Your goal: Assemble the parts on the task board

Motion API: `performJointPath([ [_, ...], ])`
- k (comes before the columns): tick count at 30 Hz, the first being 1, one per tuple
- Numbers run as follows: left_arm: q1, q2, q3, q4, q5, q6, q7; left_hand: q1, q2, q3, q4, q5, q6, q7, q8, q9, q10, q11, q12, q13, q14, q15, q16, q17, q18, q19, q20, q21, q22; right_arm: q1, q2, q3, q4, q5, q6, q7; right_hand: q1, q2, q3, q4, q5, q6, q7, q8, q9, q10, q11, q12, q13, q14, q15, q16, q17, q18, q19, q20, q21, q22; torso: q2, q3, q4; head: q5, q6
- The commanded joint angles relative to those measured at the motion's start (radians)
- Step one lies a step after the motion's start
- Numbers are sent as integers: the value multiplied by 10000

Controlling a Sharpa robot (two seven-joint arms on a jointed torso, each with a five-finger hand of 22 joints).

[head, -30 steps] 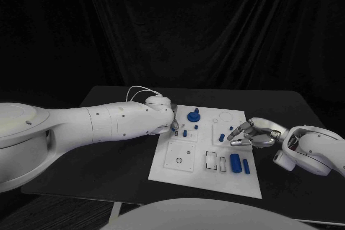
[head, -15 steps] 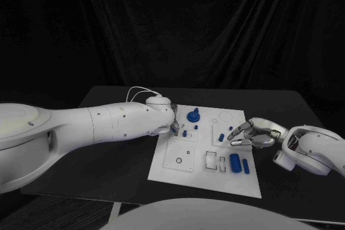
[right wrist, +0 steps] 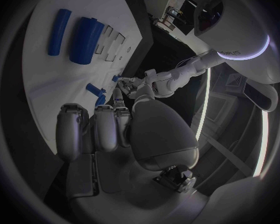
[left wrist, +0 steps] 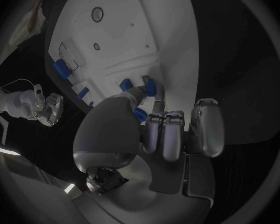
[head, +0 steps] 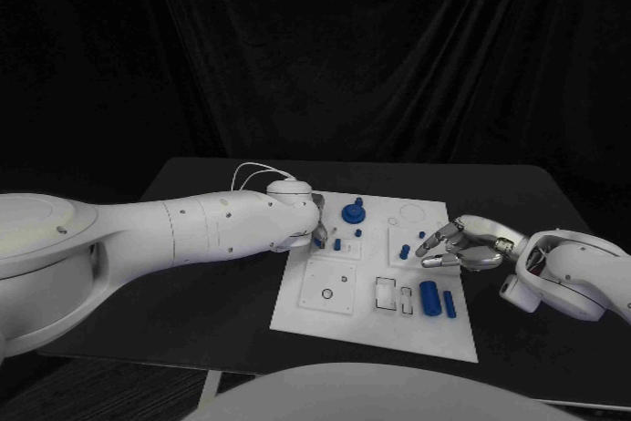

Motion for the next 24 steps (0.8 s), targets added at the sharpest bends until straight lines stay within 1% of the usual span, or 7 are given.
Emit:
performJointPath([
  [1,-61,40,1,-7,118,28,44,38,42,823,-768,-32,46,-134,59,-6,932,-42,-39,2482,1017,-12,-59,2569,21,521,-60,-26,1995,-26,-16,5,29,11,-93,38,379,395,-6,-49,12,7,35,-31,-14,293,-7,-94,-2085,394,-64,-39,15,47,397,66,-43,2146,-2,0,-8,-29,-2],
  [14,-114,125,1,-57,119,-11,102,13,33,813,-747,-66,32,-132,37,-17,912,-40,-84,2451,1011,-10,-86,2549,24,517,-58,-44,1991,-27,-8,5,31,11,-95,55,379,397,-9,-51,14,6,34,-32,-15,297,-7,-85,-2074,398,-64,-29,31,48,395,66,-48,2144,2,2,4,-72,-2],
  [15,-117,127,1,-61,119,-10,103,-11,28,800,-727,-106,30,-133,26,-23,913,-39,-82,2452,1010,-9,-88,2547,22,519,-57,-36,1993,-27,-6,5,30,11,-92,56,379,397,-9,-51,14,6,34,-32,-15,297,-7,-85,-2074,398,-64,-29,31,48,395,66,-48,2144,7,-1,3,-70,-2],
  [17,-122,126,1,-63,119,1,97,-131,57,732,-597,-385,40,-155,-21,-57,902,-51,-108,2435,1011,-11,-84,2551,24,519,-54,-43,1992,-27,-1,5,27,11,-86,55,379,397,-9,-51,14,6,34,-32,-15,297,-7,-85,-2074,398,-64,-29,31,48,395,66,-48,2144,1,0,8,-68,-2],
  [20,-127,125,1,-66,119,37,90,-229,66,669,-485,-512,24,-163,-112,-138,885,-56,-149,2408,1010,-17,-93,2544,24,521,-56,-43,1993,-28,6,5,20,11,-75,54,379,398,-11,-51,14,5,34,-33,-15,300,-6,-78,-2066,399,-64,-26,35,48,395,66,-49,2144,-1,1,1,-54,-2],
  [21,-129,123,1,-66,119,49,87,-316,65,593,-383,-639,52,-177,-162,-196,873,-65,-176,2390,1007,-21,-105,2535,25,521,-57,-52,1991,-28,9,5,17,11,-71,52,379,398,-11,-51,14,5,34,-33,-15,300,-6,-78,-2066,399,-64,-26,35,48,395,66,-49,2144,-4,2,2,-44,-2],
  [24,-134,120,1,-72,119,74,78,-497,93,458,-181,-693,97,-185,-228,-274,851,-70,-228,2356,1002,-26,-129,2517,25,522,-60,-57,1991,-28,15,5,13,11,-65,51,379,398,-11,-51,14,5,34,-33,-15,300,-6,-78,-2066,399,-64,-26,35,48,395,66,-49,2144,-3,2,-5,-26,-2],
])
